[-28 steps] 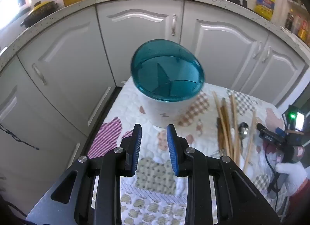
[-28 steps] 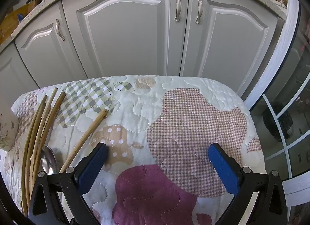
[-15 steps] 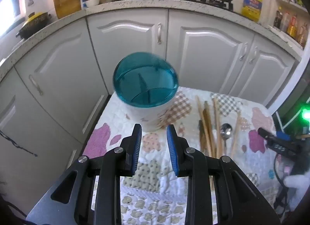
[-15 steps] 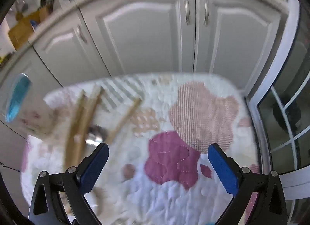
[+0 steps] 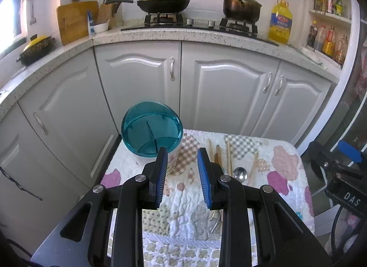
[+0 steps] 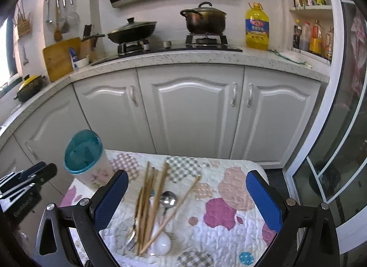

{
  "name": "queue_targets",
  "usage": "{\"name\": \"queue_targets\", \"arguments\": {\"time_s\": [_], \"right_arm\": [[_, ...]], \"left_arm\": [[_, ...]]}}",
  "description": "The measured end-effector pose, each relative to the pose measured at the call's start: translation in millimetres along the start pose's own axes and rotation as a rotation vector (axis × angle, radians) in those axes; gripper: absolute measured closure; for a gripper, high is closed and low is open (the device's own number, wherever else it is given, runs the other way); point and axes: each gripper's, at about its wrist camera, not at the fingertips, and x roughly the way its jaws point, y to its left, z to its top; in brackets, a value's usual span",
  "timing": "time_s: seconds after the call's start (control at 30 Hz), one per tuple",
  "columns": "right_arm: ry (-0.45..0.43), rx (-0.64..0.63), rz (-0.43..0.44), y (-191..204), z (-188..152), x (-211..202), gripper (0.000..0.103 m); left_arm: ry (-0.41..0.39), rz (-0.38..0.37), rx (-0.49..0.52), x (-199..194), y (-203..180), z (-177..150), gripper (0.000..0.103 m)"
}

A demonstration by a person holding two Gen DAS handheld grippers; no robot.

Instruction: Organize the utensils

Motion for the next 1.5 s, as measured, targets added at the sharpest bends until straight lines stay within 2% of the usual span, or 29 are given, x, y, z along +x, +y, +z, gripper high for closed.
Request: {"name": "queue_targets", "arguments": {"time_s": [0.17,0.4,1.5], "right_arm": [[-0.047,0.012,0.01,17.2,-15.8,-6.4,0.001],[-0.068,-0.004,-0.002,23.7,-10.9,-13.4,0.001],[-0.064,-0.027,0.02,32.1,-16.3,-7.8,0.001]], "left_arm": [[-0.044,-0.002,-0.001,-15.4,0.7,7.1,0.077],[-0.069,-0.014,0.004,-23.7,-4.3,5.9,0.077],[-0.055,-0.012,-0.004,-19.8,-1.5,4.1,0.077]]}}
